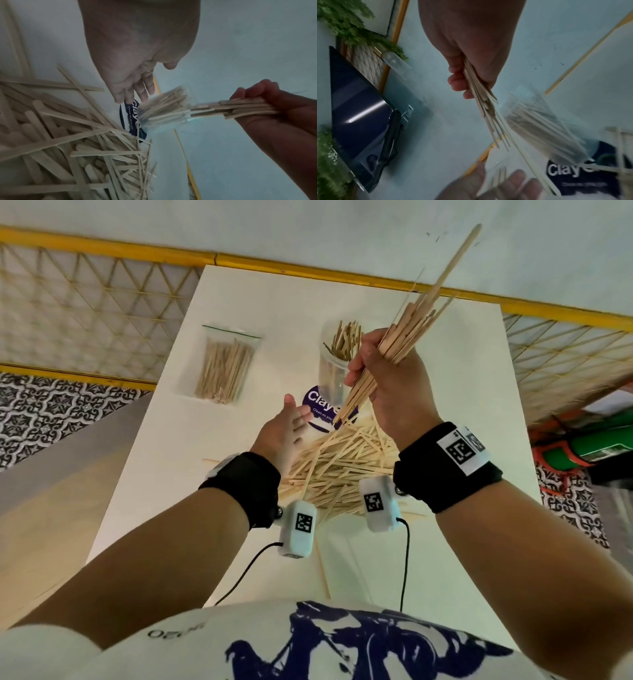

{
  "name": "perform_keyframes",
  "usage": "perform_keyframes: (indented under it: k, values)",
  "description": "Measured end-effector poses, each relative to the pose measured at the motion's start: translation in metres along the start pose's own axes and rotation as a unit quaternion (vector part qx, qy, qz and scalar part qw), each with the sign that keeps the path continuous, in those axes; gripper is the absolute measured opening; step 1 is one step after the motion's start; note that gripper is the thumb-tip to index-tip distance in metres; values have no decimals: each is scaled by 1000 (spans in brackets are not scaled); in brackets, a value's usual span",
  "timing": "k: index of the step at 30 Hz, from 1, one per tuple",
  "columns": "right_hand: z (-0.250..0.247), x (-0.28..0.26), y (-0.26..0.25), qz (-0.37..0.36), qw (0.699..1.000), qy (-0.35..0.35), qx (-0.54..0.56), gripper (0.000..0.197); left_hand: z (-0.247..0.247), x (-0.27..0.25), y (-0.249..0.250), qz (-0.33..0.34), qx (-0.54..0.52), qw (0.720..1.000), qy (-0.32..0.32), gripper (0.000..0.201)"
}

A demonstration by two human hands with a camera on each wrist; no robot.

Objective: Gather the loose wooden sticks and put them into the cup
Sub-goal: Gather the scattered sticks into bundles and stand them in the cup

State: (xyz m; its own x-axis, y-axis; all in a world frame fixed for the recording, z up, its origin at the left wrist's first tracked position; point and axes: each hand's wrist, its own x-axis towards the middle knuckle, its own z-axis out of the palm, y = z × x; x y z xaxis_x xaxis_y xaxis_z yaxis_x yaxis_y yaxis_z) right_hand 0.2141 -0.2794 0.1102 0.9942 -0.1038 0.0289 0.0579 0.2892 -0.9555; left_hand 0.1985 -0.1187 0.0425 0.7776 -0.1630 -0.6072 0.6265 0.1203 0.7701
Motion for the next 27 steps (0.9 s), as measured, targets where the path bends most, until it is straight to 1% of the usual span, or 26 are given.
perform_keyframes:
  k: [4, 6, 7, 10, 12, 14, 16, 17, 18, 19, 21, 22, 23, 24, 25, 26, 27]
  values:
    - [18, 7, -17, -21, 998, -7, 56, 5, 4, 9, 4, -84, -96, 992, 12, 67]
    - [22, 8, -21, -14, 997, -23, 71, 5, 9, 11, 6, -112, -167, 980, 14, 62]
    - [25, 6, -18, -4, 998, -20, 61, 6, 11, 11, 8, -119, -193, 974, 5, 59]
    - [27, -8, 5, 46, 999, 13, -8, 12, 20, 8, 13, -122, -180, 976, -33, 47]
    - [30, -22, 25, 87, 991, 39, -91, 14, 25, 3, 12, -123, -159, 978, -62, 42]
    - [33, -29, 42, 114, 980, 50, -157, 6, 24, 0, 6, -136, -135, 979, -74, 38]
    - [33, -23, 43, 113, 974, 62, -187, 16, 19, -2, 4, -165, -119, 976, -75, 39]
    - [32, -12, 37, 90, 975, 73, -191, 17, 13, -1, 2, -168, -104, 978, -67, 44]
    - [31, 0, 27, 51, 977, 92, -188, 15, 7, 4, -1, -165, -83, 981, -54, 48]
    - [30, 14, 11, 10, 977, 118, -175, 12, -1, 9, -3, -158, -68, 984, -41, 49]
    - [27, 44, -20, -66, 977, 166, -119, 9, -15, 13, -6, -136, -40, 990, -23, 43]
    - [25, 58, -32, -95, 976, 174, -94, 10, -20, 15, -8, -114, -22, 993, -17, 40]
    - [24, 70, -38, -109, 975, 174, -88, 11, -26, 17, -10, -83, 9, 996, -10, 38]
    - [22, 80, -37, -104, 974, 174, -102, 12, -30, 18, -10, -42, 72, 997, -3, 38]
    - [19, 87, -31, -86, 973, 171, -126, 12, -35, 18, -11, 15, 155, 988, 3, 39]
    - [15, 90, -22, -59, 972, 161, -163, 14, -40, 19, -12, 76, 243, 967, 9, 38]
    - [10, 90, -11, -32, 968, 143, -205, 19, -45, 21, -15, 126, 318, 939, 16, 39]
